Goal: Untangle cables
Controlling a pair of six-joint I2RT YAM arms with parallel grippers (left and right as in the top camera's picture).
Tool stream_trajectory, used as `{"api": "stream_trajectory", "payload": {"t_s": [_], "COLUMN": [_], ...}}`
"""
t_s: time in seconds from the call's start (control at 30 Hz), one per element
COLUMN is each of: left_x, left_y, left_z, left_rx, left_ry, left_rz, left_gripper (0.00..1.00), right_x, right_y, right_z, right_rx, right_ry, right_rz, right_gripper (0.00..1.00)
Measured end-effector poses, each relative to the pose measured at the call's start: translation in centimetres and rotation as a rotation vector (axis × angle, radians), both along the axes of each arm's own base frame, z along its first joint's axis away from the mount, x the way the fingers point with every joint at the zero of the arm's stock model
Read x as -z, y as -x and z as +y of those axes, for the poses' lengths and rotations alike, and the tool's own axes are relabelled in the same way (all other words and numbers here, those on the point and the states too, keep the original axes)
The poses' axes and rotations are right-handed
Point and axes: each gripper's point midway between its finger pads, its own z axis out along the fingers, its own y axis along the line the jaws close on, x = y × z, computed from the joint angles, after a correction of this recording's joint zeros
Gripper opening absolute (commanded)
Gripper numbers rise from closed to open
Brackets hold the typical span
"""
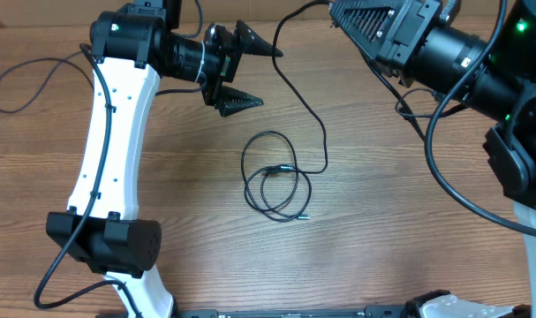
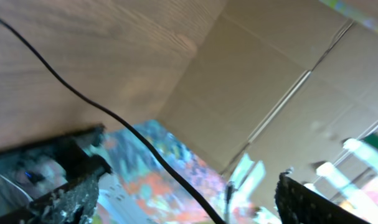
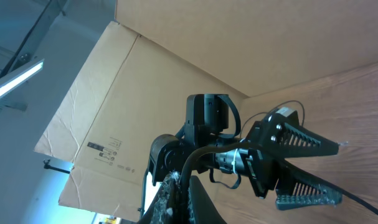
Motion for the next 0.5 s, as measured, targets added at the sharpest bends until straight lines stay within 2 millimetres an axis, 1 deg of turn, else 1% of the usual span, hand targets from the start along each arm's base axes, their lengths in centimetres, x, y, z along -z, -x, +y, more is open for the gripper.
{"api": "stream_trajectory", "payload": {"t_s": [0.03, 0.23, 0.3, 0.33, 0.4, 0.43, 0.5], "left_x": [-0.2, -2.8, -3.5, -3.8, -4.2, -4.4, -4.6], "left_y": [0.1, 1.5, 1.9, 2.1, 2.5, 2.6, 3.1], "left_z": [-0.1, -1.1, -1.3, -1.5, -1.7, -1.9, -2.5], "left_rx": [-0.004, 0.05, 0.068, 0.078, 0.09, 0.097, 0.113], "left_ry": [0.015, 0.173, 0.217, 0.235, 0.256, 0.265, 0.274], "left_rz": [0.024, 0.112, 0.138, 0.151, 0.172, 0.181, 0.202], "left_gripper": [1.0, 1.0, 0.98, 0.96, 0.88, 0.81, 0.77], "right_x": [0.0, 0.4, 0.2, 0.1, 0.1, 0.1, -0.2], "right_y": [0.0, 0.0, 0.0, 0.0, 0.0, 0.0, 0.0], "right_z": [0.0, 0.0, 0.0, 0.0, 0.0, 0.0, 0.1], "right_rx": [0.0, 0.0, 0.0, 0.0, 0.0, 0.0, -0.003], "right_ry": [0.0, 0.005, 0.003, 0.002, 0.001, 0.001, -0.003], "right_rz": [0.0, 0.016, 0.01, 0.006, 0.005, 0.003, -0.007], "right_gripper": [0.04, 0.04, 0.04, 0.04, 0.04, 0.04, 0.04]}}
